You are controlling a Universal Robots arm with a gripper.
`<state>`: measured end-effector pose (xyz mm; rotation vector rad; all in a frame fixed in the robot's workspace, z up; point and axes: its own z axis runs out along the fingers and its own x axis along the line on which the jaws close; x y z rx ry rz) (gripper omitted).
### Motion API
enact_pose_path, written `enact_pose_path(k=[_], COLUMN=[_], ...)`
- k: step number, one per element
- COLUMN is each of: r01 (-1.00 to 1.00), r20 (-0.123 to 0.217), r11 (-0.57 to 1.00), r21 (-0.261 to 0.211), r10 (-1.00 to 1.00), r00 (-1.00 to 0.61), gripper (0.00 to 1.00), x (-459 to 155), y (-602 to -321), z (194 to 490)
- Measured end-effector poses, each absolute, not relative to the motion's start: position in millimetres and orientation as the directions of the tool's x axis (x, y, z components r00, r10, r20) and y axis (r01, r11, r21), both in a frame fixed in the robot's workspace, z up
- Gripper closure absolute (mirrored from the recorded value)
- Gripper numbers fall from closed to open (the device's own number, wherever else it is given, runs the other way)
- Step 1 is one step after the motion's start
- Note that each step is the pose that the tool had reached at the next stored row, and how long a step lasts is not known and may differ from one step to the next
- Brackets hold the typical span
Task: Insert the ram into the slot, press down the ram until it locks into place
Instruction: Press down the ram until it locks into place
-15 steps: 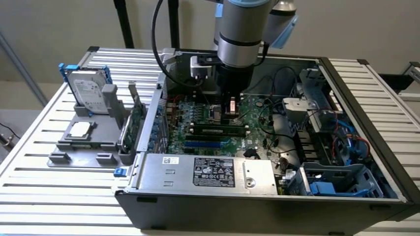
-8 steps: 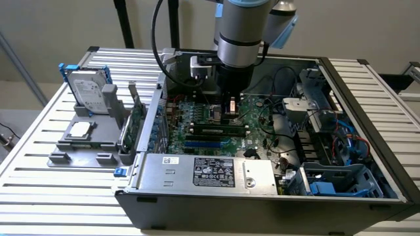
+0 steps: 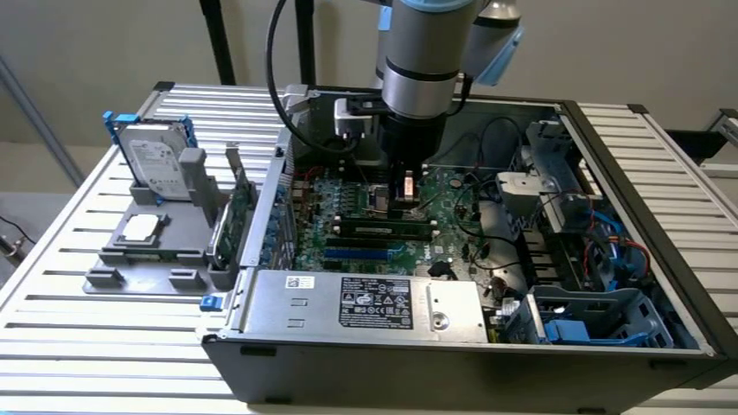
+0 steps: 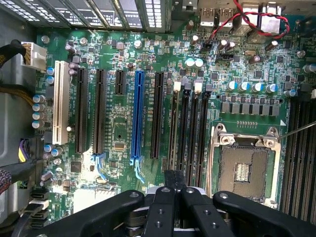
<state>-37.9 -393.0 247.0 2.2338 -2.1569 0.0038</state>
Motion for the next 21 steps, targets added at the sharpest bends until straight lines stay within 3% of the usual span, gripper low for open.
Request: enact_pose_path(k=[21], r01=[-0.999], r20=[0.027], r11=[-0.035], r21=[0.023], r10=[-0.999], r00=[0.035], gripper=[0.89], x=[-42], y=[-391], z=[235])
